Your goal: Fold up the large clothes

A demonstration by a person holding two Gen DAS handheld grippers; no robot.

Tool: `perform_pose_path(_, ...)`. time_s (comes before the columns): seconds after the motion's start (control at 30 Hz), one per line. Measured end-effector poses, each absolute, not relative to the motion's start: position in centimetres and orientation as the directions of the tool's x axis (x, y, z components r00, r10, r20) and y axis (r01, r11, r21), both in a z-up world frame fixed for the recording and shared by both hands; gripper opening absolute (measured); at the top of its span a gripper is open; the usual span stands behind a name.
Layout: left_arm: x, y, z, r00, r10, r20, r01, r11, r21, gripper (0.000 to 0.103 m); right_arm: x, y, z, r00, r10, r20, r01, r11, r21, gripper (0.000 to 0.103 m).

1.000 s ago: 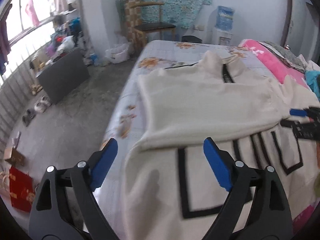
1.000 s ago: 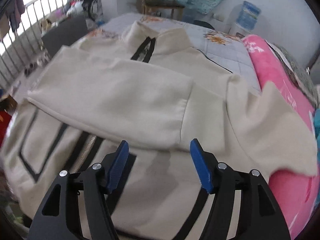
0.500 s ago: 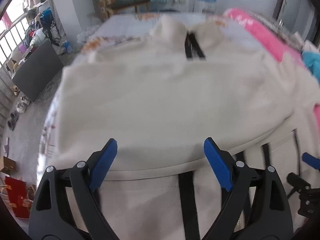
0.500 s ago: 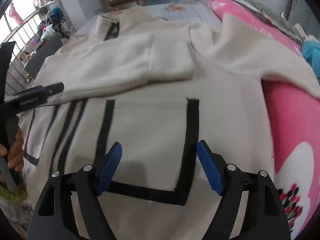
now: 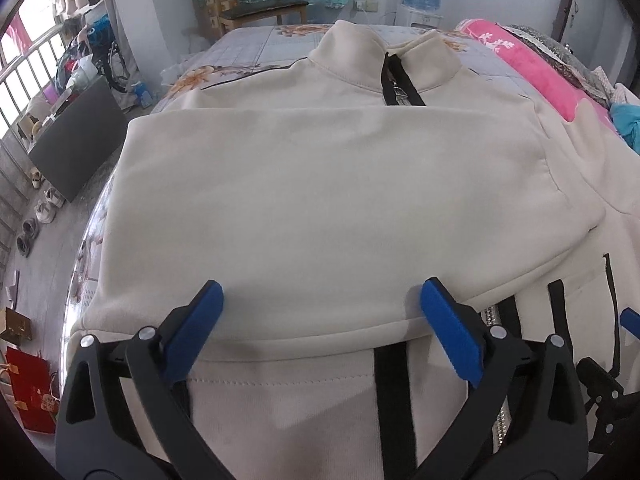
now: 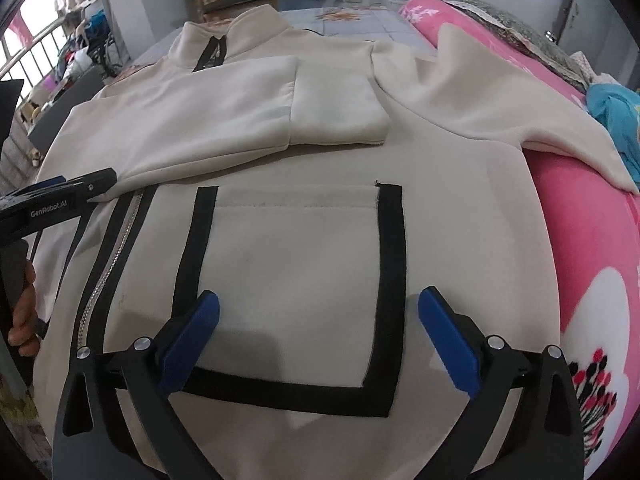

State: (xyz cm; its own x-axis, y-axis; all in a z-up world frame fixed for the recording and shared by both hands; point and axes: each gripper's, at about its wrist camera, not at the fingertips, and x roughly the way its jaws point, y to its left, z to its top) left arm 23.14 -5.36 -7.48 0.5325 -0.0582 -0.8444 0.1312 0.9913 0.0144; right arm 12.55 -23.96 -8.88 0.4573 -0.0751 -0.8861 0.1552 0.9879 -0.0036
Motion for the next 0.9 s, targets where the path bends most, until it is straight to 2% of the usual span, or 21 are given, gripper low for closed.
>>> perform_pose_path(0.53,24.0,-5.2,-6.9,0.487,-0.074,-0.870,0.123,0.992,-0.016,0.096,12.8,-24.1,-8.9,0.451,-0.074,-0.889,0.156,0.988,-0.003,0.097)
perform_pose_path(0.9,23.3,-8.6,-3.7,0.550,-0.082,-0.831,0.159,0.987,0.007,0.096,12.7,-24.0,-8.9,0.463,-0.079,-0.883,0.157,0.988,-0.006,0.097)
